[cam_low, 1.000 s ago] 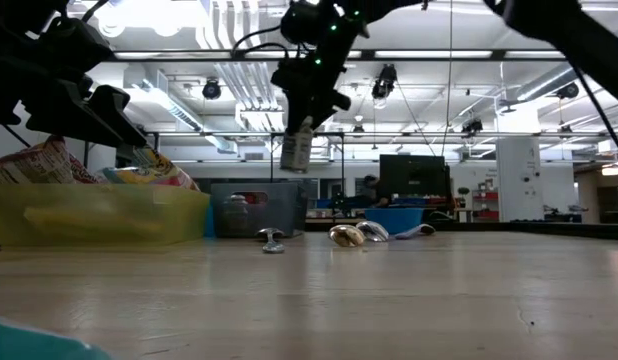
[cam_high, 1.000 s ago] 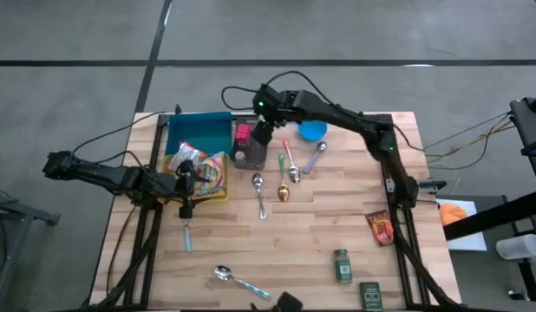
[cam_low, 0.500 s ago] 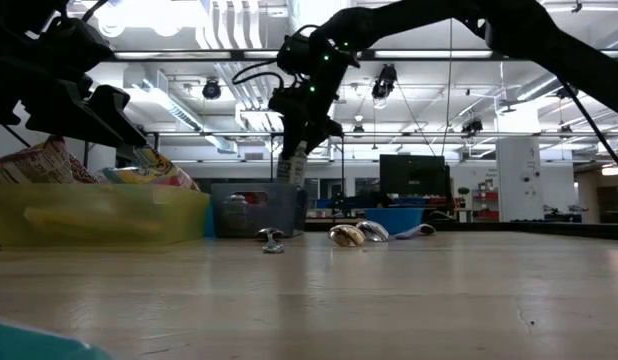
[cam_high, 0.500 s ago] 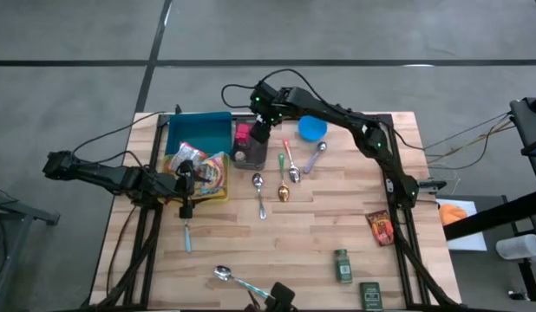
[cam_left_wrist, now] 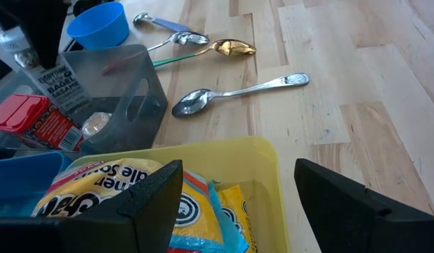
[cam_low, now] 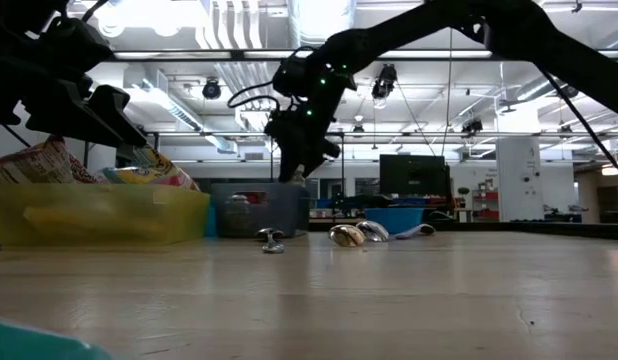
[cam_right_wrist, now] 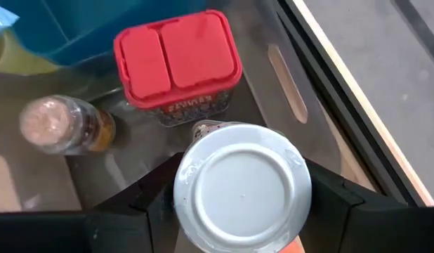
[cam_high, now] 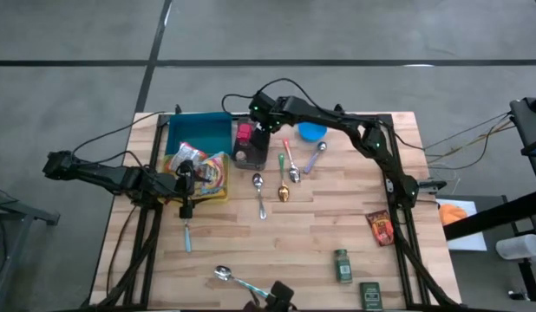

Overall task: Pick & Place Food Item
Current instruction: Put the white seasoning bottle into the black bin

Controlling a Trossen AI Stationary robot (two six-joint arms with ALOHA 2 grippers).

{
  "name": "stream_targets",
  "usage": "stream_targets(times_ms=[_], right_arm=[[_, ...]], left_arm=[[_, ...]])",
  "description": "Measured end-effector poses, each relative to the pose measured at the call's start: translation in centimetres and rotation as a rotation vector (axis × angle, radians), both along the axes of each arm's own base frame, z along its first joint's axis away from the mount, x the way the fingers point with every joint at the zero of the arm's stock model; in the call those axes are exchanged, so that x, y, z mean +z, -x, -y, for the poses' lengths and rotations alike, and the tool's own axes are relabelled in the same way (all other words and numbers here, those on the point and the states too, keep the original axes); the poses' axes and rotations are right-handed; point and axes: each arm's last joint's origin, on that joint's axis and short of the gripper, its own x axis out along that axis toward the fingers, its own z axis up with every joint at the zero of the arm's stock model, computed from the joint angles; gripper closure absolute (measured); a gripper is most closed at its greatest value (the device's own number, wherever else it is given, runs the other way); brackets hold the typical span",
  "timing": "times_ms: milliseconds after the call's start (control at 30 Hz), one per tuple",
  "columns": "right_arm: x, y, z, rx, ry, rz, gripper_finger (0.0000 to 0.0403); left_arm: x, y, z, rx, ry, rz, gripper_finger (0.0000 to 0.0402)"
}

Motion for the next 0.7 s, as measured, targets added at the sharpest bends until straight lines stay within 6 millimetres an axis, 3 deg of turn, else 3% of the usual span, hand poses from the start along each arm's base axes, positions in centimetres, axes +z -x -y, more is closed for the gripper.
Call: stream_targets(times_ms=[233,533,700], right_arm=[[-1.5,0.2,0.4,0.003,-0.028,0.005,0.0194],[-1.9,0.3,0.5,0.028,-0.015,0.004,0.0193],[-1.8,0.2,0.5,0.029,-0.013,0.005,0.0165]], left_arm=[[0.0,0.0,0.0,0.002,0.002,0.000,0.0130],[0.0,0.0,0.0,0.002,0.002,0.001,0.0130],[0.0,0.0,0.0,0.001,0.002,0.000,0.0130]])
